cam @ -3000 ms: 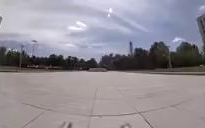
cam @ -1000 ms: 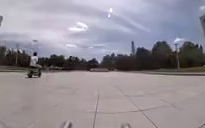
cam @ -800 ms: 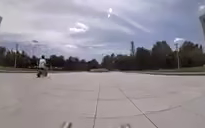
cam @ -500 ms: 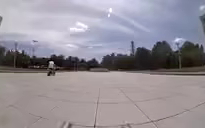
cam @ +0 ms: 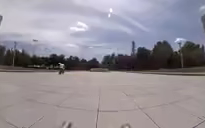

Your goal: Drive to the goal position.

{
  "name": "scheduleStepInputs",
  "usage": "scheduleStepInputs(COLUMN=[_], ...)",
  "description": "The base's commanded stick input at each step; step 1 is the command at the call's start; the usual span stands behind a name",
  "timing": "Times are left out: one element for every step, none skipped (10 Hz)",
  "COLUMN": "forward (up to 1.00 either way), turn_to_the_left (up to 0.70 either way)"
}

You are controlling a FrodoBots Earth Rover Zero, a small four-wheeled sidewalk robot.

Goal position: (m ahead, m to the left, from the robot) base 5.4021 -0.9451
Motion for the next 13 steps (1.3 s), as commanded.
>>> scheduleStepInputs(forward=[0.70, 0.70, 0.70, 0.70, 0.70, 0.70, 0.70, 0.70, 0.70, 0.70, 0.70, 0.70, 0.70], turn_to_the_left=[0.00, 0.00, 0.00, 0.00, 0.00, 0.00, 0.00, 0.00, 0.00, 0.00, 0.00, 0.00, -0.35])
